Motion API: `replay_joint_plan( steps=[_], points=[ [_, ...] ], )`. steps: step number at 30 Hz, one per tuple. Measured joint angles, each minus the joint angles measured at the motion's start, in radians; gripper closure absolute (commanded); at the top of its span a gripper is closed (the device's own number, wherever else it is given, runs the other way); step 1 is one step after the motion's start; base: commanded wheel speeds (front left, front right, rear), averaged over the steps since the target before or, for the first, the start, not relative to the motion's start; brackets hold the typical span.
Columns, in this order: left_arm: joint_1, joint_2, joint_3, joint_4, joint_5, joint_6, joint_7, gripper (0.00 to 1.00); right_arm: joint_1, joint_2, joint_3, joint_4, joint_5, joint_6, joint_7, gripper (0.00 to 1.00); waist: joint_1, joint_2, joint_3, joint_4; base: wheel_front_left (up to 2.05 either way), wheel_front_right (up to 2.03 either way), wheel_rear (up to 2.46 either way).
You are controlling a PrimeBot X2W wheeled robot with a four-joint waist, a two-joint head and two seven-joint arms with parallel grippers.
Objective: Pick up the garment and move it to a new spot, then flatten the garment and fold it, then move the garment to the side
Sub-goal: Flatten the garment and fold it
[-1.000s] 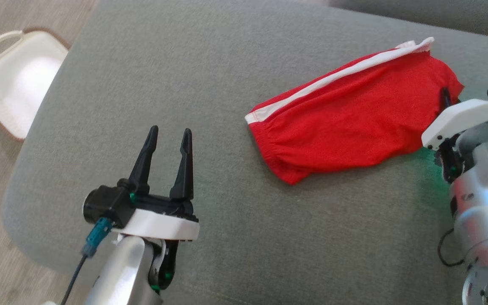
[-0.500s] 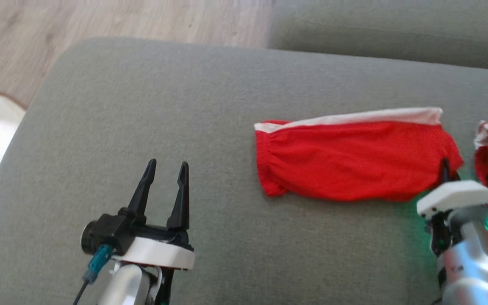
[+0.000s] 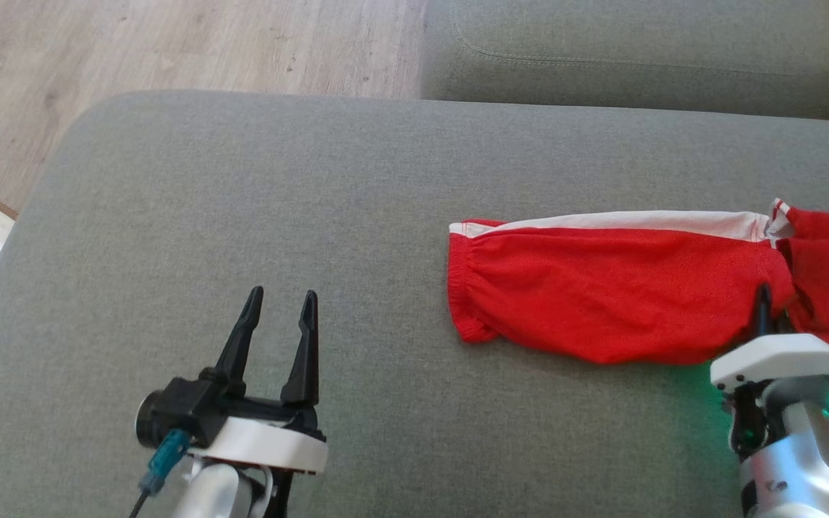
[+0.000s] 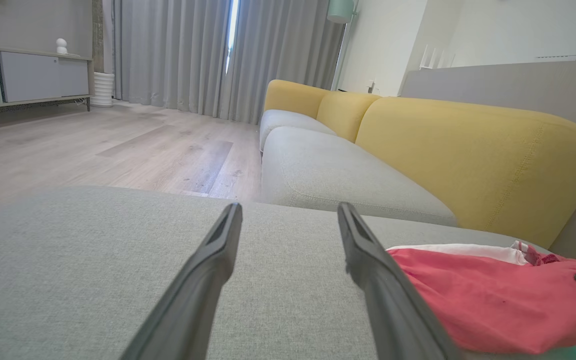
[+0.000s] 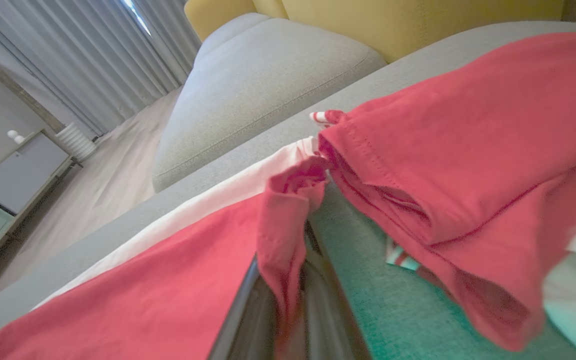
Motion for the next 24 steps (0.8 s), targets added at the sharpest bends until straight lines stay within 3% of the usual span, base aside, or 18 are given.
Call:
replay_joint_plan(
  steps=[9,24],
  points=[
    [-0.001,0.0,-0.003,0.016,0.009,-0.006,0.0,0.0,-0.004,0.001,0.166,-0.073,0.118,0.0,-0.015,1.0,0.0001,0.0,-0.004,0.031,0.0,0.0,0.0],
    [0.002,0.001,0.028,0.009,0.02,0.002,0.0,0.0,-0.038,0.001,0.573,-0.146,0.298,0.0,-0.033,1.0,0.0,0.0,-0.042,0.126,0.0,0.0,0.0]
  ],
)
